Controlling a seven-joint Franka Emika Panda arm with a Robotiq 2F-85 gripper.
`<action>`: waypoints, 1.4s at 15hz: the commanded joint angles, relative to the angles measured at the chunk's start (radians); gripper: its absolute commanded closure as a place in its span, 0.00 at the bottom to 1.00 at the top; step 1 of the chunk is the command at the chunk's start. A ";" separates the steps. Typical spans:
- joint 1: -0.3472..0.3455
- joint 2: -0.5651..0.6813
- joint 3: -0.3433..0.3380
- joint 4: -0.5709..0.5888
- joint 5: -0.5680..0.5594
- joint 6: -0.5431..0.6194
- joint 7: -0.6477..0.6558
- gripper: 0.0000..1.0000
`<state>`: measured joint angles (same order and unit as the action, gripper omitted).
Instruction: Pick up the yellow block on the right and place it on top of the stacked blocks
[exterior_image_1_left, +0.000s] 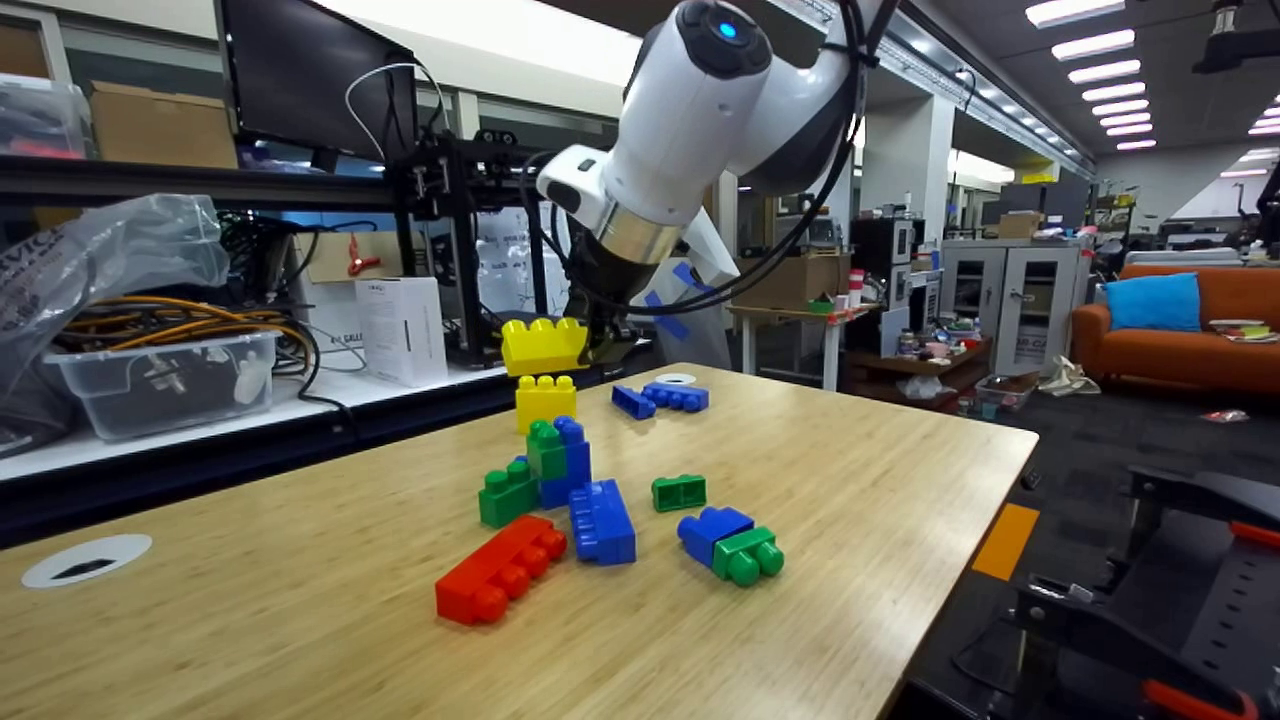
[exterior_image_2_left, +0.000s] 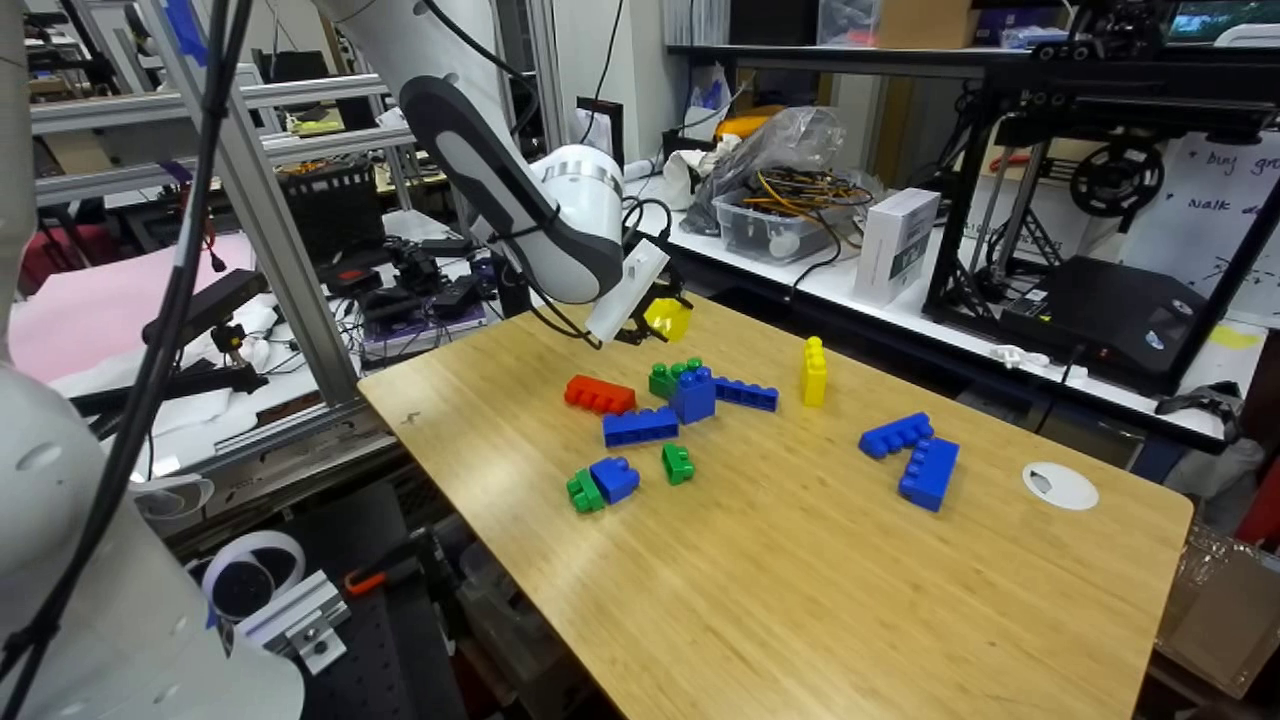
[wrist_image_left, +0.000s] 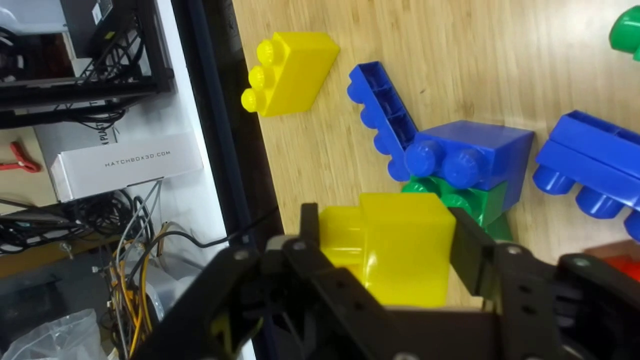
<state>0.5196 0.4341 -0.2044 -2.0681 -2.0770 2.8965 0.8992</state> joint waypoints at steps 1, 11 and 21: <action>-0.013 -0.006 0.018 -0.004 -0.120 -0.055 0.122 0.62; -0.007 0.042 0.029 -0.038 -0.358 -0.160 0.366 0.62; -0.343 0.073 0.386 -0.075 -0.371 -0.374 0.228 0.62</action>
<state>0.2525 0.5041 0.1039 -2.1272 -2.4242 2.5732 1.1555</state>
